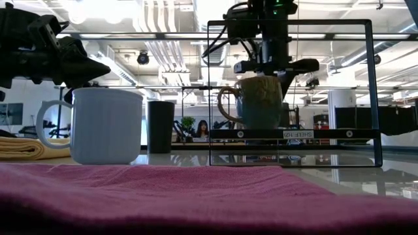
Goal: Stack small to large cups/mugs on shelf
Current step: Put the dark green mug on the shelf, then put the black cup on the shelf
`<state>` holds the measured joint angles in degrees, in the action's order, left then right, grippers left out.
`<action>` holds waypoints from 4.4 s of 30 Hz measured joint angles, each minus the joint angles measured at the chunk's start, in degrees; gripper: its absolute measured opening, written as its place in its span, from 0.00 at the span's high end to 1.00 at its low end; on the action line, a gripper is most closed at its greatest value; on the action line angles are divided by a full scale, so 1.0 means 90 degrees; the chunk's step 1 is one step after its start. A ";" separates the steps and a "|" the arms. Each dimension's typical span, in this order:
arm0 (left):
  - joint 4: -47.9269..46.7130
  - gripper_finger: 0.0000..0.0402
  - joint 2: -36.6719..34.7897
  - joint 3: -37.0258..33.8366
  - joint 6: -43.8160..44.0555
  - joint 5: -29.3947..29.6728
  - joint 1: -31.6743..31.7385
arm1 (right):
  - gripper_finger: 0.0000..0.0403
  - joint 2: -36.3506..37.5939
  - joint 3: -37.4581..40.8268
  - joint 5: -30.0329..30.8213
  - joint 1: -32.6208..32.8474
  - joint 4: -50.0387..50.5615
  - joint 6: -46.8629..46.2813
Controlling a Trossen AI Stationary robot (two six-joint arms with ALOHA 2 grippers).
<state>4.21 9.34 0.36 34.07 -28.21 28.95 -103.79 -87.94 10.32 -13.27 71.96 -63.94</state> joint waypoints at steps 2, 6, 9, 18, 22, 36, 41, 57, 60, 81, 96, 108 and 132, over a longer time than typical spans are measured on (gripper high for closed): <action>0.0000 1.00 0.0000 0.0000 0.0000 -0.0002 0.0002 | 0.81 0.0000 0.0000 0.0001 0.0027 0.0027 -0.0017; 0.0000 1.00 0.0000 0.0000 0.0002 -0.0001 0.0000 | 0.73 0.0002 0.0002 -0.0029 0.0104 0.0021 -0.0159; 0.0000 1.00 0.0000 0.0000 0.0000 0.0000 0.0002 | 0.68 0.0018 -0.0020 -0.0137 0.0178 0.0051 -0.0185; 0.0000 1.00 0.0000 0.0000 0.0002 -0.0002 0.0002 | 0.58 0.0250 -0.0388 0.0356 0.0458 0.0436 -0.0068; 0.0000 1.00 0.0000 0.0000 0.0000 0.0000 0.0000 | 0.56 0.0501 -0.0408 0.0591 0.0460 0.0667 -0.0066; 0.0156 1.00 -0.0007 0.0000 -0.0507 0.0160 0.0000 | 0.54 0.1946 -0.0455 0.1609 0.0472 0.1085 0.0090; 0.0724 1.00 0.0002 0.0000 0.0353 0.0514 0.0002 | 0.55 0.2630 -0.0503 0.1922 0.0472 0.1062 0.0272; 0.3180 1.00 0.0097 -0.0002 0.0751 0.2434 -0.0007 | 0.55 0.3575 -0.0505 0.2650 -0.0164 0.0952 0.2133; 0.3041 1.00 0.0317 -0.0002 0.0790 0.2856 -0.0007 | 0.56 0.3568 -0.0505 0.2646 -0.0379 0.0590 0.2414; 0.2861 1.00 0.3345 0.3677 -0.1641 0.6247 0.0013 | 0.56 0.3068 -0.0505 0.2339 -0.1965 -0.0732 0.2719; -0.5357 1.00 0.6088 0.7973 -0.2031 0.3178 0.0624 | 0.56 0.3279 -0.0505 0.1999 -0.2030 -0.0666 0.3441; -0.5864 1.00 0.6314 0.8172 -0.0843 0.2389 0.0515 | 0.56 0.3515 -0.0505 0.1995 -0.2032 -0.0643 0.4019; -0.7905 1.00 0.8010 0.9365 -0.2362 0.3110 0.0592 | 0.56 0.3546 -0.0505 0.2002 -0.2029 -0.0516 0.4532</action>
<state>-66.94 81.43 84.65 12.81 -0.22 34.28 -71.88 -92.49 28.34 -31.53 67.31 -23.16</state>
